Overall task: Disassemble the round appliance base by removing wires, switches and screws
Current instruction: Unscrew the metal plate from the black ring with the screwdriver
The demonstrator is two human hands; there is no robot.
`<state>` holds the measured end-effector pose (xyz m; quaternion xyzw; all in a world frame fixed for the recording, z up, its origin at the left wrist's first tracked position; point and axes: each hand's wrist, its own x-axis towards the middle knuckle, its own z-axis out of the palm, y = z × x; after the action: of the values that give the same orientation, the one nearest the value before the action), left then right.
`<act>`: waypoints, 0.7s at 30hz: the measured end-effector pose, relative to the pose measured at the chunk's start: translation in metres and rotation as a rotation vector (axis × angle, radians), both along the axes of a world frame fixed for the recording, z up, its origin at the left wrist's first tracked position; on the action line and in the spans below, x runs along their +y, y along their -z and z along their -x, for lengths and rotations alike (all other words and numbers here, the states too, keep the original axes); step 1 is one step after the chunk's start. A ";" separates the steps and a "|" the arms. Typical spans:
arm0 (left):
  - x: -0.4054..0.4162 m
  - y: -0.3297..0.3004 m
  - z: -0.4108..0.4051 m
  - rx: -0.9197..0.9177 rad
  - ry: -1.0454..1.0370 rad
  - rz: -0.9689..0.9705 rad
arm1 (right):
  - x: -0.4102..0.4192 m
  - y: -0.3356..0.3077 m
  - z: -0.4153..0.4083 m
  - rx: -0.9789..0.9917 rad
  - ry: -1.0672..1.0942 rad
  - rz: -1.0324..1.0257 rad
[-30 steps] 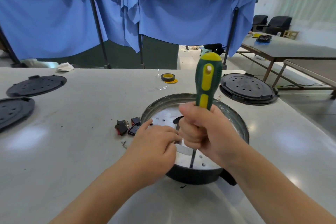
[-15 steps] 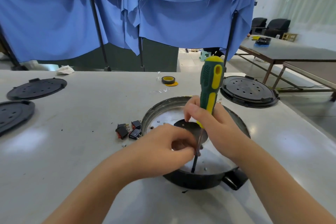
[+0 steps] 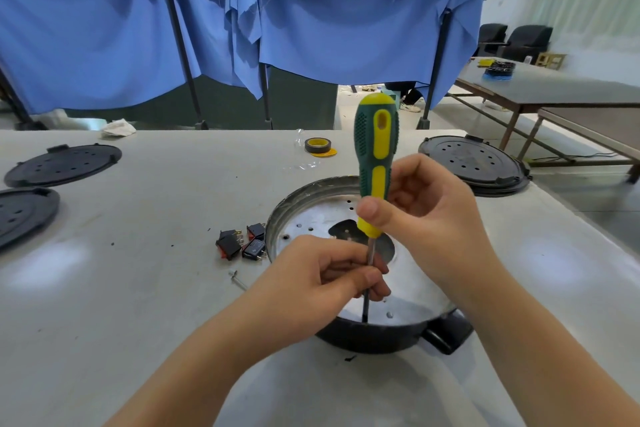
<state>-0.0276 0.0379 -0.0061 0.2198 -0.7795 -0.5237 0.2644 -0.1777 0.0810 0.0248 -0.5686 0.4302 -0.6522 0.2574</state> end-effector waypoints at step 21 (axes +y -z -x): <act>-0.006 -0.001 -0.004 0.047 0.045 0.024 | 0.005 -0.009 -0.001 0.115 -0.037 -0.053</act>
<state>-0.0237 0.0321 -0.0056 0.1867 -0.7840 -0.5252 0.2732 -0.1772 0.0864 0.0337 -0.6061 0.4509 -0.6019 0.2590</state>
